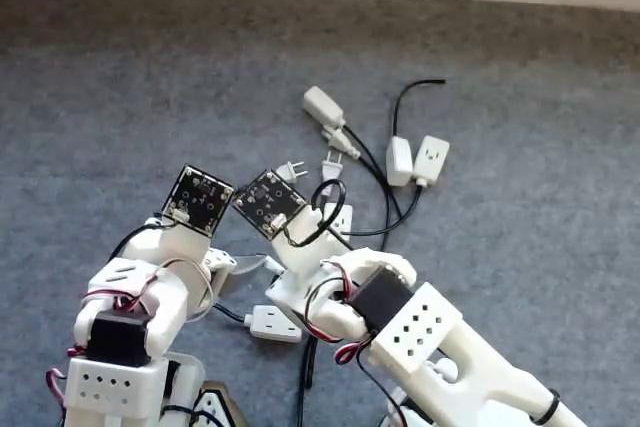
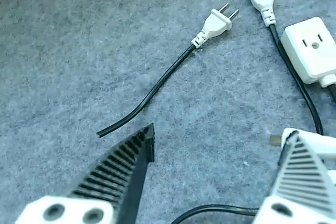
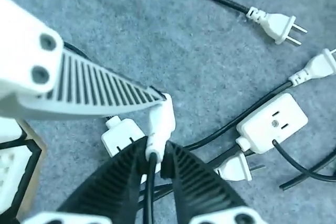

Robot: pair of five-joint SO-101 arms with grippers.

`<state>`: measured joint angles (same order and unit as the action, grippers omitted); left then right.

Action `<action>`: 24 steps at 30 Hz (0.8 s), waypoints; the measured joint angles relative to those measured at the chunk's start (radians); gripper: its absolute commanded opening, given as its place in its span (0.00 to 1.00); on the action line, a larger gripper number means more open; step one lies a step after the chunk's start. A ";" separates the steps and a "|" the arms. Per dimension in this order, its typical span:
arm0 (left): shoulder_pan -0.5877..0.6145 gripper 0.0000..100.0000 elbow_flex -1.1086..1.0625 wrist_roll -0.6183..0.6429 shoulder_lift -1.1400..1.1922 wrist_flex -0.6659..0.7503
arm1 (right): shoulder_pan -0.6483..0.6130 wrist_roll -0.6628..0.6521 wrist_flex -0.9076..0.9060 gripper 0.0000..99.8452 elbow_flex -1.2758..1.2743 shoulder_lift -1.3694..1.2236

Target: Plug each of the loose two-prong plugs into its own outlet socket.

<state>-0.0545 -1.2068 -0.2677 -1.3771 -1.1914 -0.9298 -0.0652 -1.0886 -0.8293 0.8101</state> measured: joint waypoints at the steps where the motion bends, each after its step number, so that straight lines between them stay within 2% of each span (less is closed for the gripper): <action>1: 0.000 0.38 0.000 0.000 0.000 0.000 | 0.000 0.000 0.000 0.01 0.000 0.000; 18: -0.037 0.38 -0.011 0.000 0.000 0.000 | 0.000 0.000 -0.002 0.01 0.000 0.000; 24: 0.140 0.38 0.107 -0.003 0.023 -0.005 | 0.052 -0.012 -0.080 0.01 0.028 0.002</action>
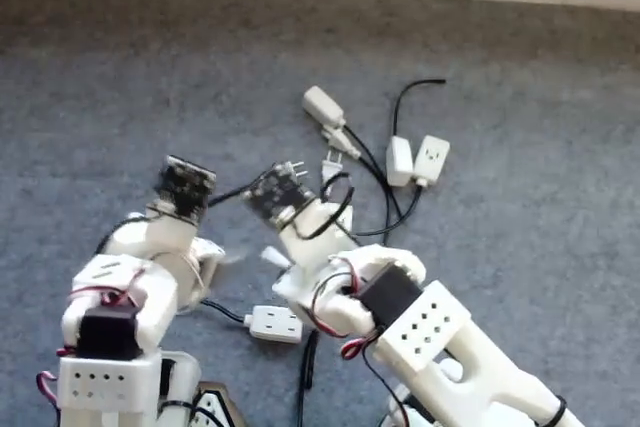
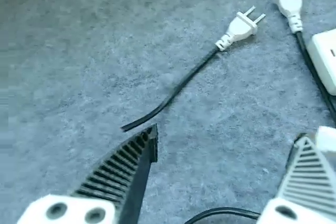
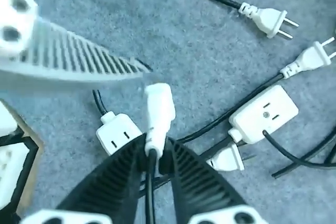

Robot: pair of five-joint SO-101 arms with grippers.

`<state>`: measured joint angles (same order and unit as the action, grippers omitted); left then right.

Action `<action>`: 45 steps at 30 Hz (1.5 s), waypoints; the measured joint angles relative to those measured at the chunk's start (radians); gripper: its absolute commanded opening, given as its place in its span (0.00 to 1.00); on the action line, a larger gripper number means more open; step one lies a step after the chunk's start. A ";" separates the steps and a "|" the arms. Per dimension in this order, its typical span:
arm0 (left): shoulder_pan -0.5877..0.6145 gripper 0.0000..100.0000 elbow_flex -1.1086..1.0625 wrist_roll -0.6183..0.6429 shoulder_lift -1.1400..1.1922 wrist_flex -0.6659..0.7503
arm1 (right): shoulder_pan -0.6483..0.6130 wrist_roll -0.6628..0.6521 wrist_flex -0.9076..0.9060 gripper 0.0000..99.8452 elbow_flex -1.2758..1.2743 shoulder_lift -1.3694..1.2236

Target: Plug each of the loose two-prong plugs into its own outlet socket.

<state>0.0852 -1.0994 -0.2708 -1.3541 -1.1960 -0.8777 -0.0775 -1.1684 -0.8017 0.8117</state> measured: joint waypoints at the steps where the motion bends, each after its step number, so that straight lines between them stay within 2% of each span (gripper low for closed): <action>1: 0.011 0.38 0.038 0.000 0.023 -0.009 | 0.005 -0.017 -0.031 0.01 0.003 0.000; 4: 0.023 0.38 0.190 0.034 0.149 -0.066 | 0.008 -0.034 -0.115 0.01 0.003 0.000; 10: 0.028 0.38 0.557 0.058 0.583 -0.146 | 0.011 -0.041 -0.230 0.01 0.066 -0.025; 13: 0.032 0.38 0.663 0.058 0.753 -0.160 | 0.011 -0.041 -0.276 0.01 0.114 -0.080; 16: 0.044 0.38 0.684 0.048 0.825 -0.160 | 0.031 -0.041 -0.278 0.01 0.129 -0.112; 19: 0.072 0.38 0.684 0.026 0.839 -0.160 | 0.112 -0.052 -0.250 0.01 0.120 -0.120; 26: 0.127 0.38 0.588 -0.017 0.848 -0.098 | 0.428 -0.308 -0.167 0.01 -0.120 -0.120; 29: 0.127 0.38 0.569 -0.018 0.848 -0.074 | 0.580 -0.413 -0.166 0.01 -0.126 -0.121; 31: 0.126 0.38 0.563 -0.018 0.848 -0.071 | 0.637 -0.456 -0.164 0.01 -0.138 -0.121; 39: 0.129 0.38 0.489 -0.018 0.848 -0.068 | 0.664 -0.605 -0.153 0.03 -0.210 -0.121; 45: 0.104 0.38 0.480 -0.018 0.848 -0.068 | 0.683 -0.660 -0.153 0.26 -0.213 -0.120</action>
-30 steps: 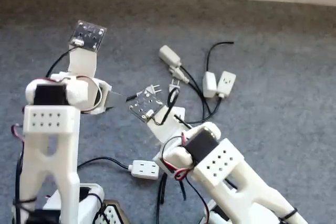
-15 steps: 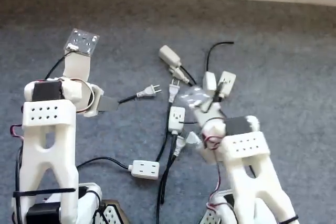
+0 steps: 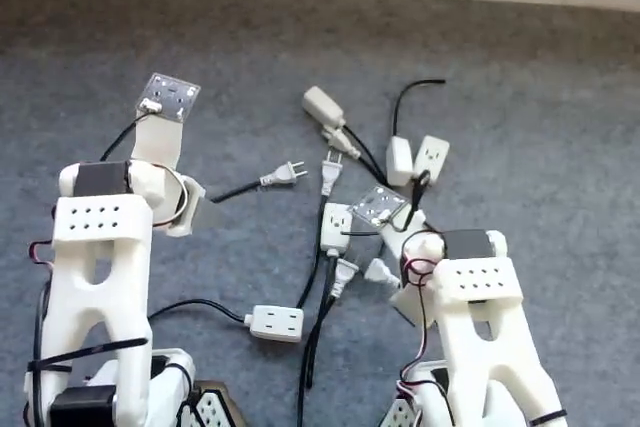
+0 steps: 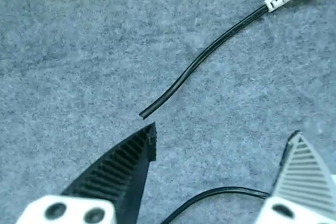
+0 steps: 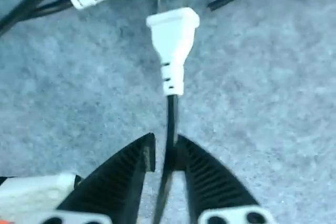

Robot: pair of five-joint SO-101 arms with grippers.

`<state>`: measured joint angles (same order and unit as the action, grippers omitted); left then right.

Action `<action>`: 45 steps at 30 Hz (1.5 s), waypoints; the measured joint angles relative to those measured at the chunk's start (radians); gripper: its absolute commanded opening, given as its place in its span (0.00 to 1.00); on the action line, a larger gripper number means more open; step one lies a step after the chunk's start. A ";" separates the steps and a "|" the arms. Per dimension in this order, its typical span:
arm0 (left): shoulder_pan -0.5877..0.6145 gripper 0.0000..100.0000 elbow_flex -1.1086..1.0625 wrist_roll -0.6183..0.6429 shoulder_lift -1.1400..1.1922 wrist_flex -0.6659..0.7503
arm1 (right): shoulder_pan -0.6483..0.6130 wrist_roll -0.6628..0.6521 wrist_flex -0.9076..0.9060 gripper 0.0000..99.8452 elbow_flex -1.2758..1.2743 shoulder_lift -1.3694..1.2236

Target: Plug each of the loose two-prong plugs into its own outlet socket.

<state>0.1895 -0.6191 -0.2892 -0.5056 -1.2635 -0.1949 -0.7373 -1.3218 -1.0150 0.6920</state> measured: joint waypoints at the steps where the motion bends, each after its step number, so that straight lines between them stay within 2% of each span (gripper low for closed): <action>1: -0.003 0.38 0.000 0.000 0.000 0.000 | 0.002 -0.020 0.000 0.29 0.000 0.000; 4: -0.006 0.38 0.000 0.000 0.000 0.000 | 0.002 -0.110 0.000 0.36 0.000 0.000; 7: -0.006 0.38 0.000 0.000 0.000 0.003 | 0.003 -0.141 0.015 0.36 0.000 0.000; 11: -0.006 0.38 0.000 0.000 0.000 0.003 | 0.003 -0.180 0.166 0.36 0.000 0.000; 13: -0.006 0.38 0.000 0.000 0.000 0.003 | 0.002 -0.270 0.261 0.36 -0.003 -0.002; 15: -0.006 0.38 0.000 -0.008 0.000 0.003 | 0.002 -0.370 0.287 0.36 -0.026 -0.003; 18: -0.005 0.38 -0.006 -0.037 0.000 0.003 | 0.002 -0.440 0.298 0.36 -0.043 -0.008; 30: -0.005 0.38 -0.006 -0.044 0.000 0.006 | 0.002 -0.454 0.310 0.36 0.048 -0.364; 32: -0.005 0.38 -0.006 -0.044 0.000 0.006 | 0.002 -0.454 0.333 0.34 0.083 -0.414; 37: -0.005 0.38 -0.006 -0.044 0.000 0.006 | 0.029 -0.463 0.353 0.19 0.164 -0.523; 45: -0.005 0.38 -0.006 -0.044 0.000 0.006 | 0.040 -0.483 0.365 0.16 0.218 -0.568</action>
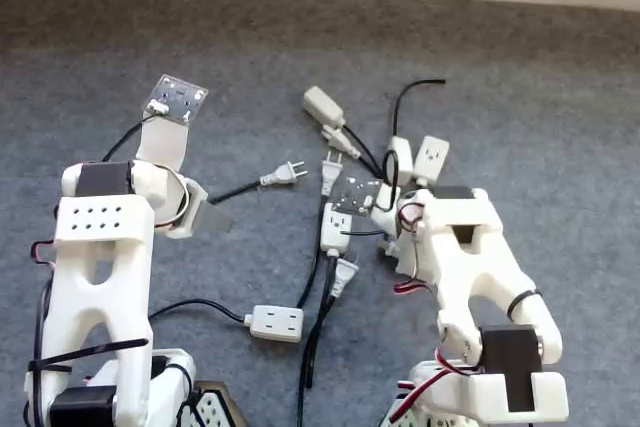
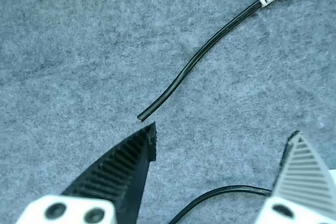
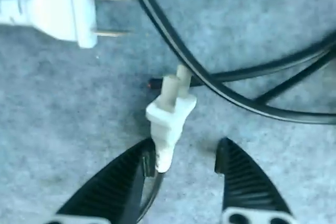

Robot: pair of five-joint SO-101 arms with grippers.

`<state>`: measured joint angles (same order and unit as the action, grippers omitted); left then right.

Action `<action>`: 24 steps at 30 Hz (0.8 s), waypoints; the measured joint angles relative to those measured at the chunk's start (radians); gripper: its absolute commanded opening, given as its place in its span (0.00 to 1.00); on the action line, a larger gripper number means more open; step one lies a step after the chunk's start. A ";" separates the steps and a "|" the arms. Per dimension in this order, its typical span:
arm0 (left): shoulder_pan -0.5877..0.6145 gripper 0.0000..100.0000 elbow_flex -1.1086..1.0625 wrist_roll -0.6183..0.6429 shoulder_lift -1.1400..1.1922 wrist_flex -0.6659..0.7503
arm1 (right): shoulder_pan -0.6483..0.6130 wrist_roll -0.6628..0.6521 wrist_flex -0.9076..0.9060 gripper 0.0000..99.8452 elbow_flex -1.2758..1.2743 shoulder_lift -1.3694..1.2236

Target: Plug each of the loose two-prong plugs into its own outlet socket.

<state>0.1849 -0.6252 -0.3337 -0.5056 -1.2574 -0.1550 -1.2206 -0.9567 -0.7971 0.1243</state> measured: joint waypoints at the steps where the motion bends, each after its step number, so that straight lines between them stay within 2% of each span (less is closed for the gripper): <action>1: 0.000 0.38 0.000 0.000 0.000 0.000 | 0.000 0.000 0.000 0.15 0.000 -0.002; 5: 0.000 0.38 0.000 0.000 0.000 0.000 | 0.000 0.000 -0.034 0.00 0.009 -0.002; 17: 0.000 0.38 0.000 0.000 0.000 0.000 | 0.000 -0.002 -0.089 0.01 0.002 -0.012; 19: 0.000 0.38 0.000 0.000 0.000 0.000 | 0.000 -0.002 -0.091 0.05 0.002 -0.012; 22: 0.000 0.38 0.000 0.000 0.000 0.000 | -0.002 0.003 -0.097 0.17 0.002 -0.012; 24: 0.000 0.38 0.000 0.000 0.000 0.000 | -0.008 0.032 -0.107 0.19 0.000 -0.012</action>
<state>0.1849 -0.6252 -0.3337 -0.5056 -1.2574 -0.1626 -1.1884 -1.0641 -0.7971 0.1120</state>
